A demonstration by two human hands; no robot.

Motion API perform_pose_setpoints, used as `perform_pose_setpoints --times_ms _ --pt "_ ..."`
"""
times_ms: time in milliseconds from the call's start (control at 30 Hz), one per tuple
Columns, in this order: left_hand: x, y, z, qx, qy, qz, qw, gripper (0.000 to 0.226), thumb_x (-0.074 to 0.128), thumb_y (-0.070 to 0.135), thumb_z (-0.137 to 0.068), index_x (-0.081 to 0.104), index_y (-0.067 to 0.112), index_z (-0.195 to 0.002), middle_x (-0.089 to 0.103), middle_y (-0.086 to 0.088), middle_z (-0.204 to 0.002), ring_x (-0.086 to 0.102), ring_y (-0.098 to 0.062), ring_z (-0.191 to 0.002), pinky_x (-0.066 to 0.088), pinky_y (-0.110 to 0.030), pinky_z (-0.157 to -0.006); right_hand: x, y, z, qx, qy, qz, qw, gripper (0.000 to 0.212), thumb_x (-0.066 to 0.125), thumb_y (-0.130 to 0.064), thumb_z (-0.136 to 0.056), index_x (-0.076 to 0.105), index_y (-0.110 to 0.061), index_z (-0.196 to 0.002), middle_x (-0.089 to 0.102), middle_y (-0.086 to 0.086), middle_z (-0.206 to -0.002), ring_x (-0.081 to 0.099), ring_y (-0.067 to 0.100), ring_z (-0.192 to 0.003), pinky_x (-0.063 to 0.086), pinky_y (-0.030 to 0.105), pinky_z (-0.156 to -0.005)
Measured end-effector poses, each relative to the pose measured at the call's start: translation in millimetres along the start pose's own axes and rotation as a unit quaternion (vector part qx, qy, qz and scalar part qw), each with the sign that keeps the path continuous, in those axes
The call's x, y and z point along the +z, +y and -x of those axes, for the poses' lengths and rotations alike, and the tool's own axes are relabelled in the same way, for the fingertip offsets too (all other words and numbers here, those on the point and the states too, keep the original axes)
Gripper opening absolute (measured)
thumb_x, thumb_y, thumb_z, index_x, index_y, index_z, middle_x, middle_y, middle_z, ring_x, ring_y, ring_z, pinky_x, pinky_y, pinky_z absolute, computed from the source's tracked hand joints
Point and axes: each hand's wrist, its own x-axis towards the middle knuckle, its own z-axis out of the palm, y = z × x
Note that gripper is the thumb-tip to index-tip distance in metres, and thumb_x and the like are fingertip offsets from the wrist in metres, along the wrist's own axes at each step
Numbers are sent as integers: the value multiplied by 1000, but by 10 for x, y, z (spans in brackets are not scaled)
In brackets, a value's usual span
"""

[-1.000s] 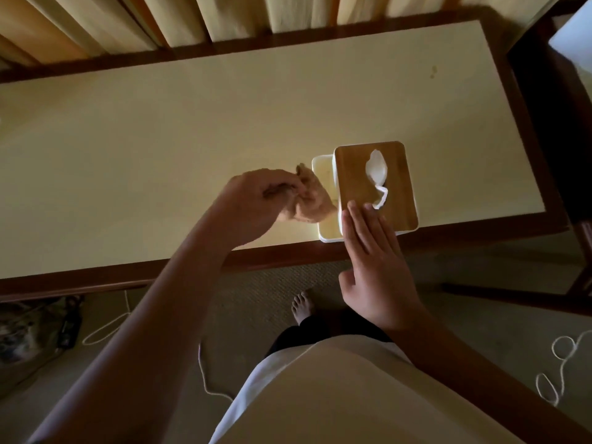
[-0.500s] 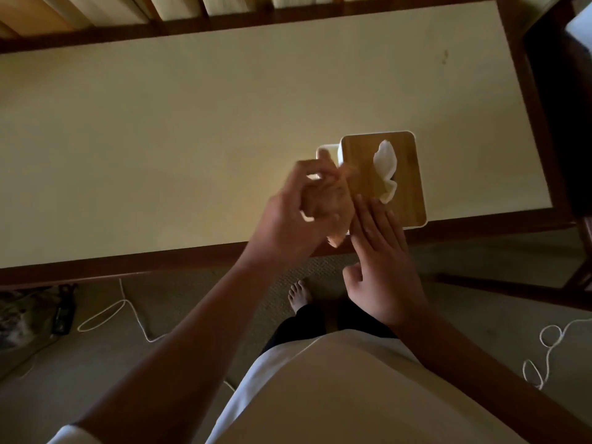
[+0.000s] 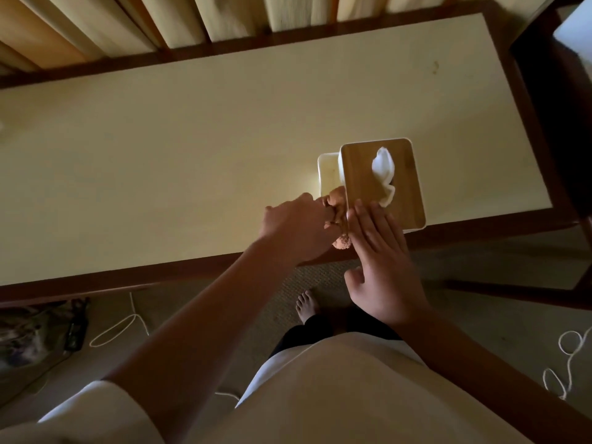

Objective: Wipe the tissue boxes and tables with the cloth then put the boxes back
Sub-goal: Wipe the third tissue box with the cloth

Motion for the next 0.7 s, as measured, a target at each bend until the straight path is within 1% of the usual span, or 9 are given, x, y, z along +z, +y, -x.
perform_pose_setpoints --times_ms 100,233,267,333,400,467,567,633,700 --pt "-69 140 -123 -23 -68 -10 997 41 37 57 -105 63 34 -126 65 5 -111 63 -24 -111 42 -36 -80 -15 -4 -8 0 0 5 1000 93 68 -15 -77 29 -2 -161 21 13 -171 11 29 -160 14 52 -129" --pt "13 293 -234 -51 -133 -3 990 44 40 45 -105 48 42 -148 64 4 -132 62 -26 -120 46 -40 -88 -23 -16 -10 2 -5 2 1000 95 66 -15 -78 24 -5 -163 20 11 -171 10 27 -160 14 51 -129" --pt "28 307 -249 -54 -135 -11 989 44 42 43 -104 49 42 -148 65 6 -126 64 -25 -113 50 -40 -89 -28 -22 -13 5 -4 5 1000 96 67 -15 -78 24 -5 -163 20 11 -172 10 27 -160 15 51 -129" --pt "27 312 -267 -55 -138 -9 989 39 46 42 -103 53 42 -142 62 10 -104 64 -20 -86 55 -40 -91 -32 -23 -3 10 -7 16 1000 96 68 -16 -79 24 -5 -163 19 11 -172 10 27 -161 15 50 -129" --pt "-13 282 -303 -54 -142 5 988 36 48 46 -102 59 41 -136 63 11 -99 59 -15 -69 56 -37 -89 -31 -17 5 11 -6 25 1000 95 68 -17 -80 24 -5 -163 19 11 -172 10 27 -160 15 50 -129" --pt "-27 244 -323 -44 -135 4 990 32 49 50 -101 64 40 -128 65 10 -102 61 -15 -75 50 -33 -78 -34 -30 -6 10 -9 31 999 94 68 -16 -79 25 -5 -163 20 11 -171 11 28 -160 16 51 -129" --pt "59 252 -274 -58 -72 -25 995 23 53 45 -102 69 38 -117 59 11 -88 60 -17 -87 38 -30 -64 -32 -39 0 14 -5 29 999 95 67 -16 -78 26 -5 -162 21 11 -171 12 28 -160 17 50 -129" --pt "45 303 -258 -73 -91 -21 993 22 54 42 -103 68 36 -118 59 11 -88 60 -17 -82 44 -33 -70 -34 -27 -10 14 -8 28 999 95 66 -17 -77 26 -5 -162 20 11 -171 12 27 -160 16 50 -129" --pt "-25 332 -283 -81 -154 -33 984 23 55 40 -103 63 34 -124 60 9 -91 59 -16 -73 52 -36 -80 -36 -24 -11 11 -13 23 1000 95 67 -16 -77 27 -6 -162 21 10 -171 11 27 -160 14 49 -130"
